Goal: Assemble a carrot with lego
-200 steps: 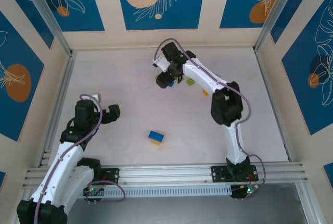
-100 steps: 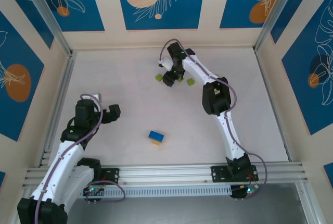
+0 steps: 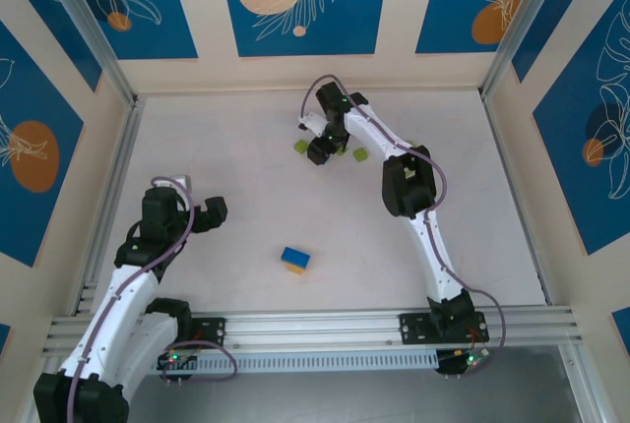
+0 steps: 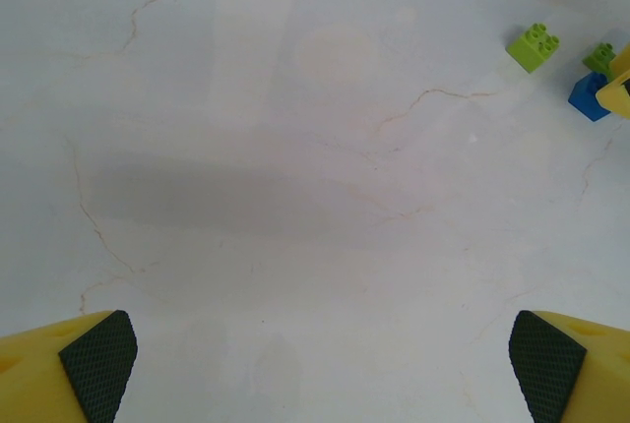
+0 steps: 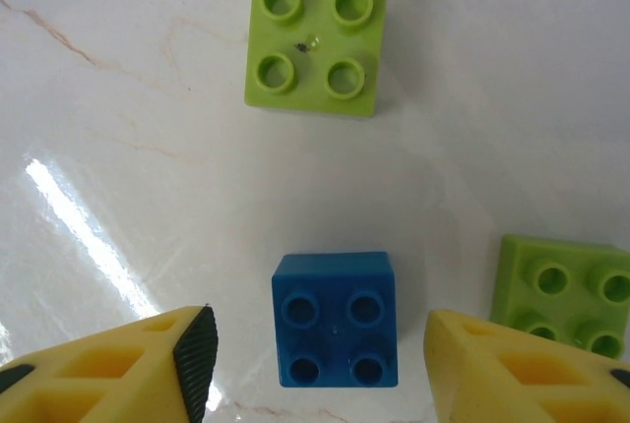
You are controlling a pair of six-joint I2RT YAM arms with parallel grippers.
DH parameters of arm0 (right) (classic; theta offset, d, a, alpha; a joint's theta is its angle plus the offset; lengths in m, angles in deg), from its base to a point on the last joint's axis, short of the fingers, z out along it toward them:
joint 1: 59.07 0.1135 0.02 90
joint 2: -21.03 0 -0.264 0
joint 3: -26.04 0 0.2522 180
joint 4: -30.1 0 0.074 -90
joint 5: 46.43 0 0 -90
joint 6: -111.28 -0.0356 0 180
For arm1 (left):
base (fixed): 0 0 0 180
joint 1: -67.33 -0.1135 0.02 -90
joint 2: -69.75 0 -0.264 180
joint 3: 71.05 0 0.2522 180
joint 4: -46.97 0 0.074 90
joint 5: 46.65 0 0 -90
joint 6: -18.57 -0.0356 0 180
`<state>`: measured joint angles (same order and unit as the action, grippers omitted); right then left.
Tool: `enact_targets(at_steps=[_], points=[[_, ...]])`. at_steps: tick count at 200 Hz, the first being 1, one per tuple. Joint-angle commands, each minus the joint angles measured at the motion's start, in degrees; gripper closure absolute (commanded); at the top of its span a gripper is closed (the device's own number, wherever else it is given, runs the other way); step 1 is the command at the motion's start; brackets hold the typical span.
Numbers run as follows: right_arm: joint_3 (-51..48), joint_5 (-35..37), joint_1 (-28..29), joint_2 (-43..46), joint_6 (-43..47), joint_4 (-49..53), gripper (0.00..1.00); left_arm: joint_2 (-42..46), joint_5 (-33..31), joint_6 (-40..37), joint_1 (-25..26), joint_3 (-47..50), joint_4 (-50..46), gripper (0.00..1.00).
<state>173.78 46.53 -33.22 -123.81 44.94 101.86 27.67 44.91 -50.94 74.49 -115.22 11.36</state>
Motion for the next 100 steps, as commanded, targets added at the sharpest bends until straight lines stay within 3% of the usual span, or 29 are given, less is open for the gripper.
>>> enact_targets(at_steps=[1,25,100], points=[[-0.2,-1.7,-0.1,-1.5,0.5,1.6,0.4,0.1,1.5,-0.8,-1.2,0.5,1.2,0.0],[0.1,-1.8,-0.1,-2.4,0.4,2.0,0.42,0.1,1.7,-0.8,-1.3,0.5,1.3,0.0],[-0.6,-2.7,-0.2,-2.2,0.0,1.9,0.6,-0.1,1.9,-0.8,-1.5,0.5,1.4,0.0]])
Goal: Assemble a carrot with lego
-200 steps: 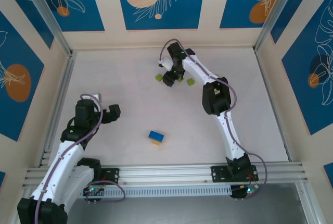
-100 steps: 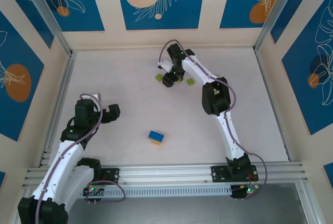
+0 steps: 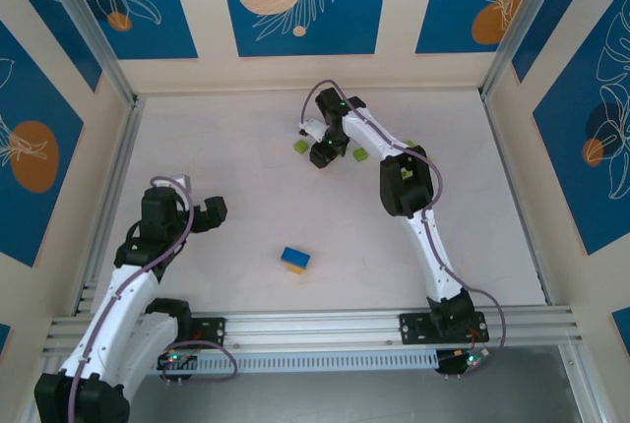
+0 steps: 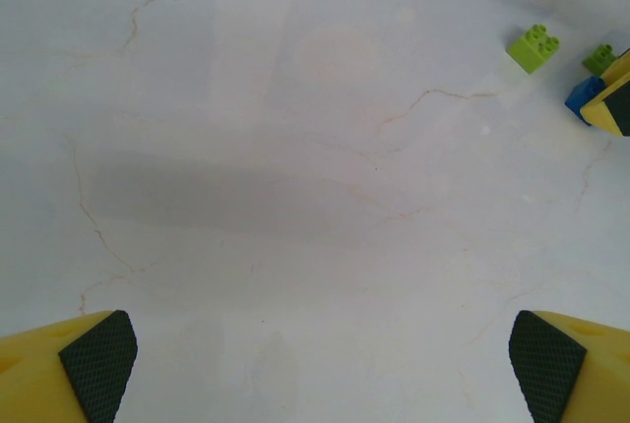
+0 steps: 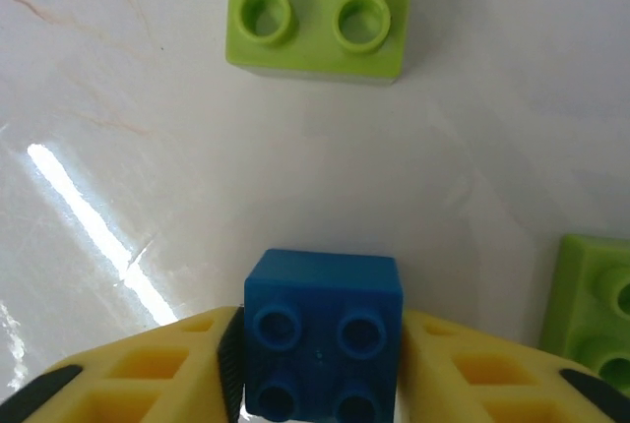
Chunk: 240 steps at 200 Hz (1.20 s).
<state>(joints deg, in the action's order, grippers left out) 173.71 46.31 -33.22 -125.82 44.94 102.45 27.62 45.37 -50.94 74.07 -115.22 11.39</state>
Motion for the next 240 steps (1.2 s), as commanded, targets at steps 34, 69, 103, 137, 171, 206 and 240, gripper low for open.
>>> enact_targets(at_steps=[34,69,103,137,171,206,240], points=[[-2.3,-4.0,0.0,2.0,-1.4,0.6,0.65,0.0,1.4,-0.8,-1.2,0.5,1.5,0.0],[-8.2,-1.9,1.9,9.1,-4.6,-0.1,0.69,0.1,1.8,-0.7,-1.2,0.6,1.4,0.0],[-24.7,0.2,8.4,25.7,-7.9,-2.6,0.69,0.6,1.8,-0.7,-1.2,0.8,1.3,0.0],[-38.0,2.9,17.8,38.0,-13.5,-3.7,0.7,0.6,2.0,-0.6,-1.2,0.8,1.5,0.0],[-47.9,8.0,27.1,44.4,-20.6,-6.4,0.71,0.6,2.1,-0.6,-1.2,0.7,1.3,0.0],[-51.6,10.7,33.3,46.9,-26.7,-6.2,0.72,0.6,2.2,-0.6,-1.2,0.7,1.3,0.0],[-52.5,11.4,34.8,47.3,-29.5,-5.8,0.72,0.6,2.2,-0.6,-1.2,0.8,1.2,0.0]])
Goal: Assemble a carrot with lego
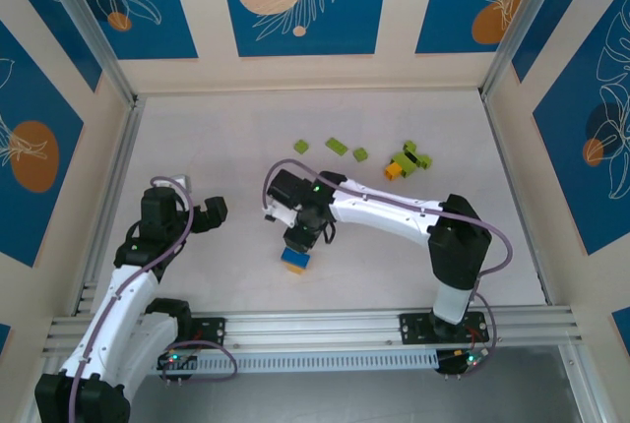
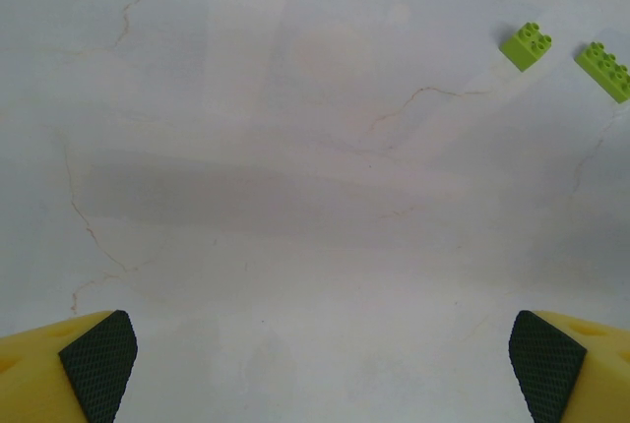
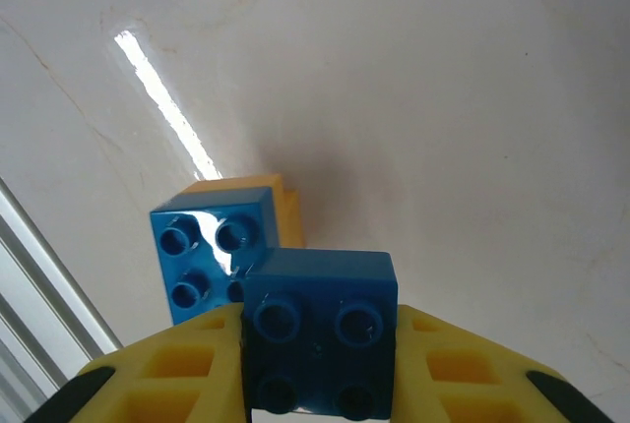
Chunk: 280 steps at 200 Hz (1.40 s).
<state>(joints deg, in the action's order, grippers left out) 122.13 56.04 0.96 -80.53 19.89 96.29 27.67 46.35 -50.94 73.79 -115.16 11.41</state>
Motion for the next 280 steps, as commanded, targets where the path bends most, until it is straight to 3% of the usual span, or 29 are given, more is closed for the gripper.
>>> enact_targets(at_steps=[1,91,280], points=[[-1.0,1.6,0.6,2.0,-4.4,0.3,0.72,0.6,1.2,-0.6,-0.9,0.7,1.2,0.0],[-4.3,0.0,2.6,5.2,-6.5,0.3,0.72,0.3,1.2,-0.6,-0.9,0.6,1.4,0.0],[-5.6,-4.2,3.8,3.1,-5.4,-1.3,0.72,0.3,1.4,-0.6,-0.9,0.7,1.5,0.0]])
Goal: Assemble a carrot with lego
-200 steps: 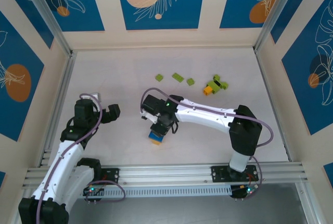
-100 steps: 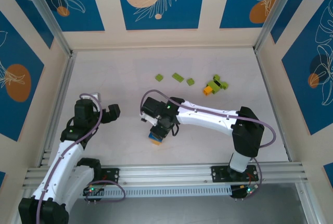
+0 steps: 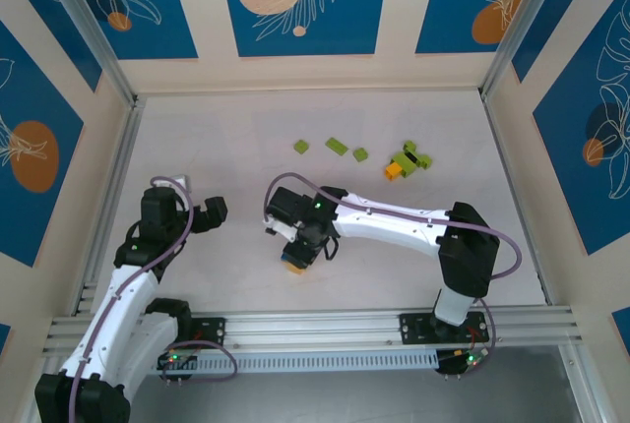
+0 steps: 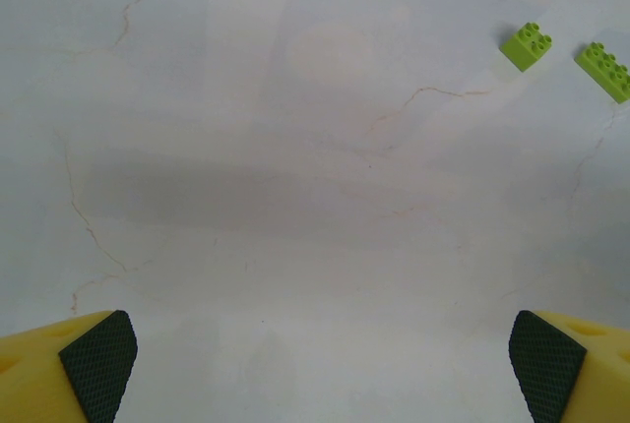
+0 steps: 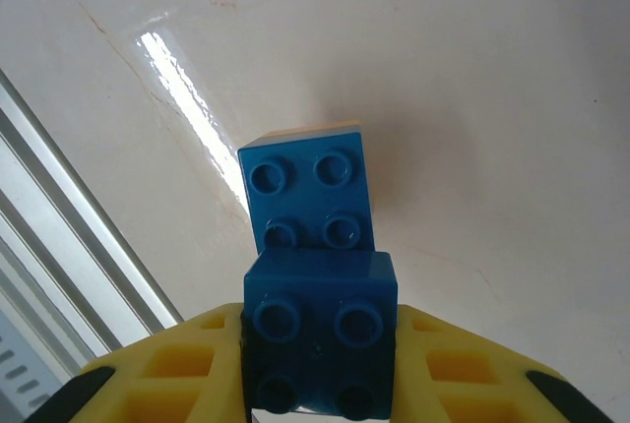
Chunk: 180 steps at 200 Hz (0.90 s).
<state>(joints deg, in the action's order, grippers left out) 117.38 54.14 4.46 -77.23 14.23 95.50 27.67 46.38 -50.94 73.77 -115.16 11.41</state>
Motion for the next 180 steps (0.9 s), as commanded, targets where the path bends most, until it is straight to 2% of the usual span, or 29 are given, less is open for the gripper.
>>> enact_targets(at_steps=[1,77,180], points=[[-0.9,-2.3,0.3,-0.3,0.3,-0.6,0.72,0.3,1.4,-0.7,-0.9,0.7,1.5,0.0],[-2.0,-3.1,-0.6,-1.4,3.1,-2.8,0.72,0.4,1.4,-0.6,-0.9,0.8,1.4,0.0],[-2.0,-2.3,-0.6,2.2,5.5,-2.0,0.72,0.3,1.3,-0.6,-0.9,0.6,1.4,0.0]])
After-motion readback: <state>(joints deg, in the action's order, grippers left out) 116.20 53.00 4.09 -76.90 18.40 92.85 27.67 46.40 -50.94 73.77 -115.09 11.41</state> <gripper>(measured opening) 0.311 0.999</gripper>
